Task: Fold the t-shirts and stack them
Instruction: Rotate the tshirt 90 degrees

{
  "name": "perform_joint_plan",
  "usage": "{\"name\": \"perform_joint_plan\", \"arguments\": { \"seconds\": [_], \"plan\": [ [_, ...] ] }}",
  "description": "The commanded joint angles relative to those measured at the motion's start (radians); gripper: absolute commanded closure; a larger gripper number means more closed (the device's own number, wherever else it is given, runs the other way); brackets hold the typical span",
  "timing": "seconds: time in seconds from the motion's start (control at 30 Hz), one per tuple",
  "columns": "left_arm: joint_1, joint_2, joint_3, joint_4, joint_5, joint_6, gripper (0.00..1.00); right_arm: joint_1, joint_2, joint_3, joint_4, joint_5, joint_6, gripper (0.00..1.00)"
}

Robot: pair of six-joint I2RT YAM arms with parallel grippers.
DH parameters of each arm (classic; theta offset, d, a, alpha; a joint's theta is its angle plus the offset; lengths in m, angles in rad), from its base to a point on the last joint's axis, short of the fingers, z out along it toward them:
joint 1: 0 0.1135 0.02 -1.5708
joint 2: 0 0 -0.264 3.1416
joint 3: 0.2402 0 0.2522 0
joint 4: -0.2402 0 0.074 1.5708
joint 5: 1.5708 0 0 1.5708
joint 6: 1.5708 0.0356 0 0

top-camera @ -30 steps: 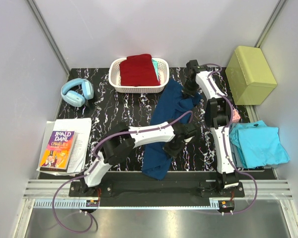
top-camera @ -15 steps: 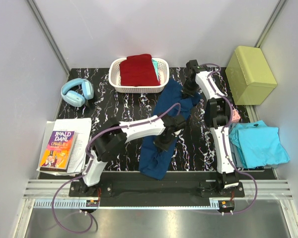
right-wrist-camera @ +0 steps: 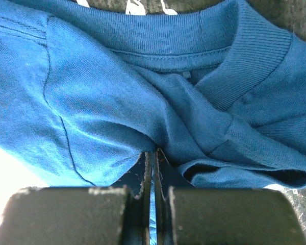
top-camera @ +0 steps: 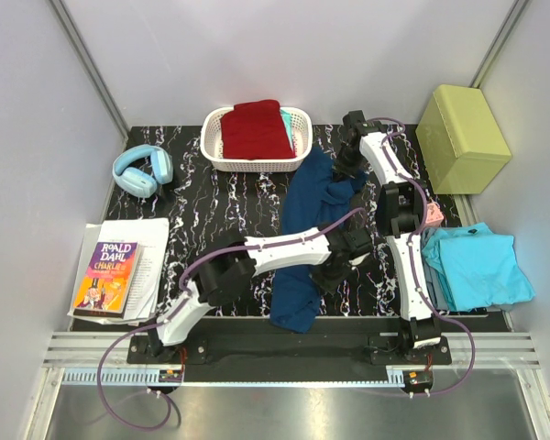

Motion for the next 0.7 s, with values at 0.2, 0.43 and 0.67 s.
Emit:
{"name": "perform_joint_plan", "arguments": {
  "seconds": [0.2, 0.43, 0.67],
  "plan": [
    [0.103, -0.217, -0.157, 0.015, -0.217, -0.04, 0.94, 0.012, -0.079, 0.032, 0.015, 0.089, -0.041, 0.48],
    [0.28, -0.425, -0.269, 0.038, -0.249, -0.04, 0.73, 0.013, -0.195, 0.008, 0.012, 0.117, -0.05, 0.11],
    [0.311, -0.465, -0.34, 0.066, -0.243, -0.043, 0.55, 0.058, -0.391, -0.191, 0.032, 0.175, -0.04, 0.05]
  ]
}}
